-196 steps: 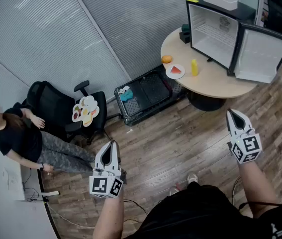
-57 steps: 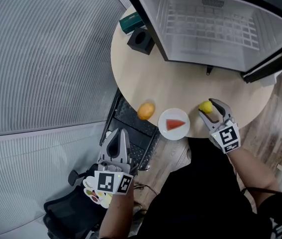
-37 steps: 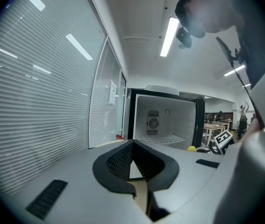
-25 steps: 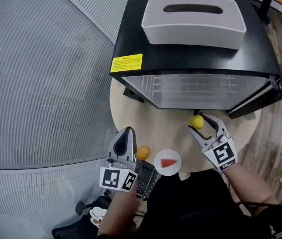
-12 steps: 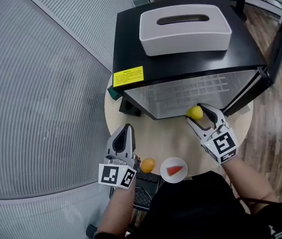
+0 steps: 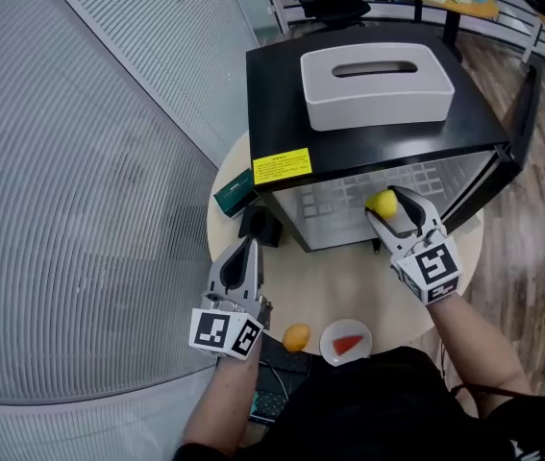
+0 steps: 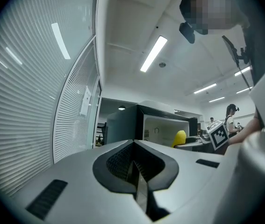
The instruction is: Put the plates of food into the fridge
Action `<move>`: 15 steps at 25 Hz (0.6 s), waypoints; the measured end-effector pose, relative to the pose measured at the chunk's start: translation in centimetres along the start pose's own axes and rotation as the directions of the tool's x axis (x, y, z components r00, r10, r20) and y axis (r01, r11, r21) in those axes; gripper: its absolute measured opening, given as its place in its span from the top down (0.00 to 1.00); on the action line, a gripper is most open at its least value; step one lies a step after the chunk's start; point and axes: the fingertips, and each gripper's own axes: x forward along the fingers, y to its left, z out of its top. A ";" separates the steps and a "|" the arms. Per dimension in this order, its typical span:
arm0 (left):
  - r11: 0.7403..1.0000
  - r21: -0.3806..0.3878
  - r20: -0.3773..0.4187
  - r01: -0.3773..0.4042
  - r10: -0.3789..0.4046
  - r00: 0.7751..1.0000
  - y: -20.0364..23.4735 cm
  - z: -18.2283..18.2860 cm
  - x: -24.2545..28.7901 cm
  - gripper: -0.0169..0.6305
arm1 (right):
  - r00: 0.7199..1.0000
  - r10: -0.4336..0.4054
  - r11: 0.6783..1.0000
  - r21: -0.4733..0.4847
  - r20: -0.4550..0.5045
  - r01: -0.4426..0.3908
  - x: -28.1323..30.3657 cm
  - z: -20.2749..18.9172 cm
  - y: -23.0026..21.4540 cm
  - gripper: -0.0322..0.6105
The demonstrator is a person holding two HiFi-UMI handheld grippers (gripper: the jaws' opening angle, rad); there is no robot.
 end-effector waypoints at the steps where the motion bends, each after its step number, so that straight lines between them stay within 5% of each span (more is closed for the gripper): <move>1: 1.000 -0.004 0.005 0.000 0.000 1.000 0.4 0.2 0.0 0.96 | 1.000 -0.010 1.000 -0.007 0.000 0.010 0.3 0.2 -0.2 0.58; 15: 0.999 -0.026 -0.012 -0.037 0.037 0.999 4.2 -0.6 -0.5 0.96 | 0.997 -0.059 0.994 -0.100 -0.053 0.054 5.1 -0.6 -2.0 0.58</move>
